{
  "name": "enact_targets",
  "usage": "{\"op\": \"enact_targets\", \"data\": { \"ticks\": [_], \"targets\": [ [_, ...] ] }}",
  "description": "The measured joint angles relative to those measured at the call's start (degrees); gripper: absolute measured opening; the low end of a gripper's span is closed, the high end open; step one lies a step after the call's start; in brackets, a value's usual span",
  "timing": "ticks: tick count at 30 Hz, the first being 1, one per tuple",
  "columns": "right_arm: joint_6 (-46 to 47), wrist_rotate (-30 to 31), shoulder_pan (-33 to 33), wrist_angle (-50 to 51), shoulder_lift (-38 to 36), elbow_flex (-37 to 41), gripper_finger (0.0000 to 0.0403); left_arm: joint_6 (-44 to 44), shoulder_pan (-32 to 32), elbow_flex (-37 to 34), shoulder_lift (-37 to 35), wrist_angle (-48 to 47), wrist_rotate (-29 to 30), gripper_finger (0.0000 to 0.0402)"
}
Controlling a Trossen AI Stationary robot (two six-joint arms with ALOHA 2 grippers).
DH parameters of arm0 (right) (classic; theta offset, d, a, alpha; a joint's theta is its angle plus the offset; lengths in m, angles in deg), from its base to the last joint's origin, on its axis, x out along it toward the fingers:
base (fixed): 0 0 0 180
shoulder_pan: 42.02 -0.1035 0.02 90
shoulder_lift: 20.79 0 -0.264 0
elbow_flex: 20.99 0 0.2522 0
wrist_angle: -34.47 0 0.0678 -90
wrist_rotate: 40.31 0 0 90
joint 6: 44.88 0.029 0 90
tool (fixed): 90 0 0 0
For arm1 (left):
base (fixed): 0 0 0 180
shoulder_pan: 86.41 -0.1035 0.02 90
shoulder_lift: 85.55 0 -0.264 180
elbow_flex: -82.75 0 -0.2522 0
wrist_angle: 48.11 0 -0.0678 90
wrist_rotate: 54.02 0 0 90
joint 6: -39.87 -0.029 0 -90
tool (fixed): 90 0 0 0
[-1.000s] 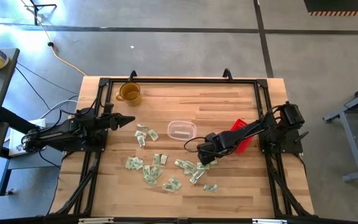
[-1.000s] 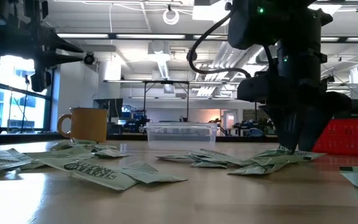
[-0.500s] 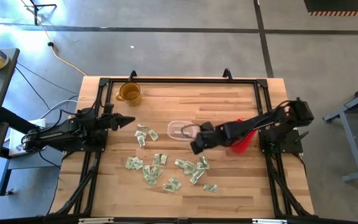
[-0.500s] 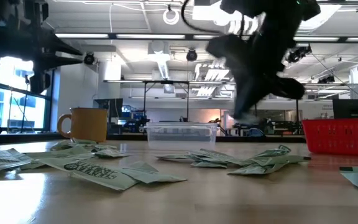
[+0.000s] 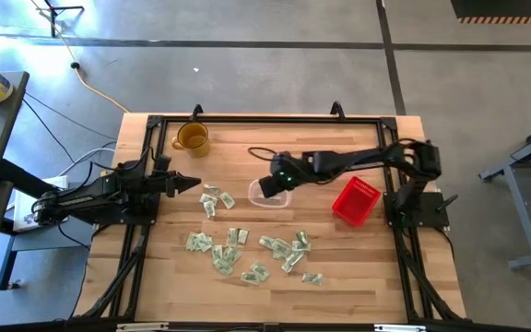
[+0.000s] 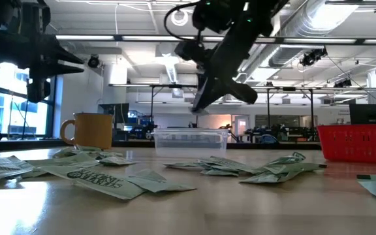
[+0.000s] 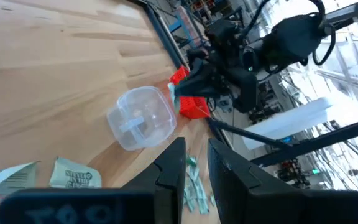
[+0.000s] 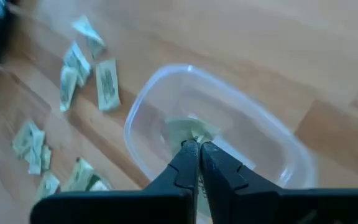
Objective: Pick and place items into bin
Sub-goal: Put the white stevia packet into the transparent bin
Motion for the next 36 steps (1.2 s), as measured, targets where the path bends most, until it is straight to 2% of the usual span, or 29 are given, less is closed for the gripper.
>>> {"op": "enact_targets", "data": {
  "ticks": [4, 8, 11, 15, 18, 20, 24, 30, 36],
  "targets": [
    [1.97, 0.58, -0.22, 10.25, 4.58, -5.42, 0.0052, -0.73, 0.0, -0.02, 0.0, -1.77, 1.69, 0.0101],
    [1.97, 2.66, -0.94, 15.62, 6.55, -8.64, 0.0121, -1.0, 0.0, 0.0, 0.02, -2.91, 4.37, 0.0101],
    [-0.4, 8.33, -2.37, 17.86, 5.67, -10.77, 0.0178, -2.88, -0.02, 0.0, 0.02, -3.31, 5.42, 0.0101],
    [-6.26, 20.91, -5.48, 27.66, 2.92, -15.45, 0.0236, -9.51, 0.0, 0.43, 0.57, -3.75, 4.27, 0.0101],
    [-12.21, 21.27, -6.36, 36.65, 0.36, -16.43, 0.0253, -15.12, 0.02, 3.08, 4.01, -5.3, 2.1, 0.0101],
    [-15.48, 19.5, -6.89, 41.09, -1.28, -15.11, 0.0255, -20.03, 0.02, 5.57, 8.36, -7.05, 1.53, 0.0101],
    [-18.4, 16.65, -8.32, 43.68, -6.69, -9.95, 0.0256, -30.89, 0.02, 10.58, 21.06, -9.72, 1.51, 0.0101],
    [-14.43, 14.25, -9.56, 41.42, -12.92, -0.86, 0.0256, -43.0, 0.0, 18.62, 44.12, -10.65, 1.46, 0.0102],
    [-15.05, 12.62, -11.23, 37.56, -13.76, 2.7, 0.0256, -58.07, 0.0, 33.14, 65.98, -25.89, 7.78, 0.0102]
  ]
}}
